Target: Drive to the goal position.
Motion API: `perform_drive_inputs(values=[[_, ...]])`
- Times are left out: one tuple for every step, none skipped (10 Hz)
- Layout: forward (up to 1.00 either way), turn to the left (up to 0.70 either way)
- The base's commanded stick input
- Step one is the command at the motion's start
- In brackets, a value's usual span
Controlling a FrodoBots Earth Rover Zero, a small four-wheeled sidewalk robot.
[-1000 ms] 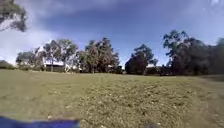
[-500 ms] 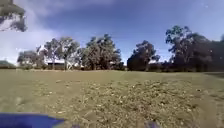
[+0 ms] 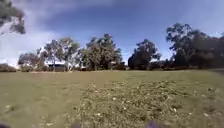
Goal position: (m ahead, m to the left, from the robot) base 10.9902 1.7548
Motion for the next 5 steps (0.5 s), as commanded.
perform_drive_inputs(values=[[0.7, 0.0], [0.7, 0.0], [0.7, 0.0], [0.7, 0.0], [0.7, 0.0]])
